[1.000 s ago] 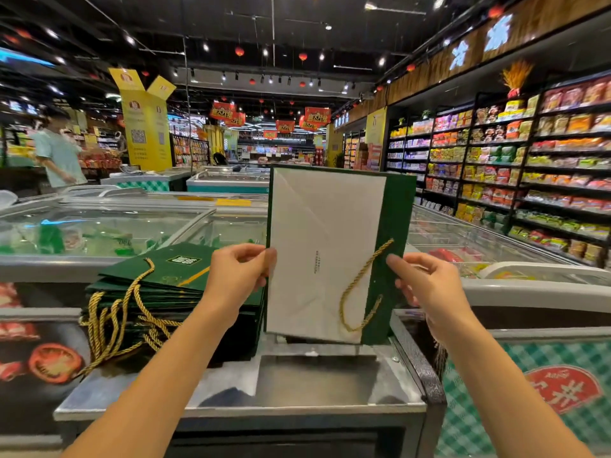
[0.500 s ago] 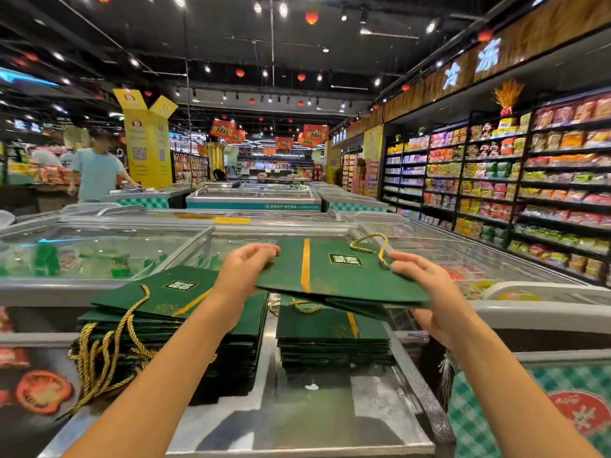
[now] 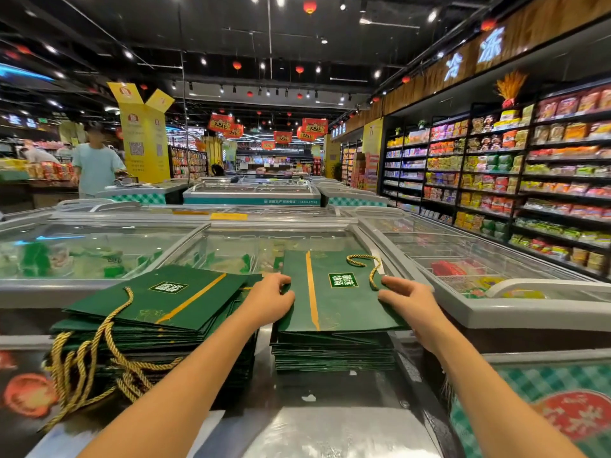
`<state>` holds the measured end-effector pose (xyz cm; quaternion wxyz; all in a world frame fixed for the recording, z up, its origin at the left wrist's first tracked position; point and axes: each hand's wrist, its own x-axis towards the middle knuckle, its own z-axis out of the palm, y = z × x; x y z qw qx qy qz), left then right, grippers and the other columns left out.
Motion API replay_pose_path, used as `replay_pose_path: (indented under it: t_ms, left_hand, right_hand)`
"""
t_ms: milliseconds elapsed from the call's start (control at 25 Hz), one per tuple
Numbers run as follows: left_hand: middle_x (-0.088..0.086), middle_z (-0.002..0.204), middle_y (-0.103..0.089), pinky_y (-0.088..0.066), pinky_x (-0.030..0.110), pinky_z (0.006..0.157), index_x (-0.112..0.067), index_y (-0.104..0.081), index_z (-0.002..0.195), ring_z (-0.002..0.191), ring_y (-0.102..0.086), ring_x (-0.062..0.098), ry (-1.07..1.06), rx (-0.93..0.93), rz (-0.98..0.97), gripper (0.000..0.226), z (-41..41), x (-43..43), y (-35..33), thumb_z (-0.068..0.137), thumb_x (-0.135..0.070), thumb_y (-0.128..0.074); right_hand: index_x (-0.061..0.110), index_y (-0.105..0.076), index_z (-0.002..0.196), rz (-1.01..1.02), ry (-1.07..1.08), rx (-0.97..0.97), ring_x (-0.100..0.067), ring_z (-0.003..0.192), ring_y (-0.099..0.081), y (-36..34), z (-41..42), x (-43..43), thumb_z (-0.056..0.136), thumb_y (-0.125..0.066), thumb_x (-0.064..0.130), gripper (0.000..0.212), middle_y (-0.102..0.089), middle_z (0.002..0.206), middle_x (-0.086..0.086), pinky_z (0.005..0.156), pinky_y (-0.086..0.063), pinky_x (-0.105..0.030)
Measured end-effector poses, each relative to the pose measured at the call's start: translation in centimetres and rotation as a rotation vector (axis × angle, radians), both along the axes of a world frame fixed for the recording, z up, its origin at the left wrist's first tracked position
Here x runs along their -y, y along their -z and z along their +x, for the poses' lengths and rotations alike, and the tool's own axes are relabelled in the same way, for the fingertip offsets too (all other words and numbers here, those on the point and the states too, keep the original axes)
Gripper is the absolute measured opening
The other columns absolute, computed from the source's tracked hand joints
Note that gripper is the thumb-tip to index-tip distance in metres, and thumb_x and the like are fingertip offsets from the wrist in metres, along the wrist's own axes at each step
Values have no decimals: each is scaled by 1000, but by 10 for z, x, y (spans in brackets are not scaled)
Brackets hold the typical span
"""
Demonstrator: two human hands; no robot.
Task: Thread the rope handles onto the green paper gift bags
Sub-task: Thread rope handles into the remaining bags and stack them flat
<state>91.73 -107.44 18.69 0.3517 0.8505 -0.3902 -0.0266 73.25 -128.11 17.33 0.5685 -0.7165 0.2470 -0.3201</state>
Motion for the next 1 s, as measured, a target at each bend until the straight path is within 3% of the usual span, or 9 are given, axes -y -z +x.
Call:
replay_pose_path:
  t_ms: [200,360,440,560,720,880,1000]
  left_hand:
    - [15,135,-60,-46,36,91,-5,-54,137,123,-57,32,-53,94,211,38,7,19,24,103,-20,-45]
    - [16,122,-63,-45,37,88,-6,-59,117,121,-57,34,-93,94,248,23,15,20,33,103,-19,-46]
    - [17,131,-61,-46,39,94,-6,-58,119,122,-57,33,-102,86,256,24,15,19,32,104,-19,-46]
    - [14,143,-56,-44,40,104,-5,-52,140,130,-52,30,-97,100,230,40,14,18,27,104,-21,-46]
    - [9,158,-40,-35,41,115,-13,-38,154,145,-37,26,-35,246,130,52,14,29,11,105,-28,-44]
    - [11,167,-14,-16,47,124,-23,-24,159,155,-9,30,59,341,289,54,18,55,12,108,-39,-31]
    - [15,168,-3,-4,49,125,-27,-12,161,155,-1,34,83,299,485,57,25,67,37,108,-44,-18]
  right_hand:
    - [14,-52,147,-211,-28,-171,-16,131,-54,28,8,9,97,-67,17,53,-57,143,2,113,-42,-36]
    - [26,-46,151,-322,-68,-302,-15,131,-55,40,14,12,96,-62,38,58,-55,147,5,113,-45,-44]
    - [28,-42,153,-367,-85,-374,-18,133,-52,43,17,11,98,-57,41,58,-52,151,4,113,-44,-46]
    - [22,-47,150,-436,-23,-392,-20,132,-53,39,20,8,100,-57,34,52,-55,147,-1,112,-44,-41]
    - [15,-58,137,-719,131,-309,-19,122,-56,17,34,5,99,-58,32,42,-60,136,-5,102,-44,-34]
    - [17,-35,157,-953,-64,-584,-24,153,-23,8,73,4,101,-46,53,67,-30,164,-7,124,-22,-41]
    - [21,-19,162,-975,-132,-763,-27,157,-5,28,88,3,102,-33,60,73,-10,170,-9,127,-9,-43]
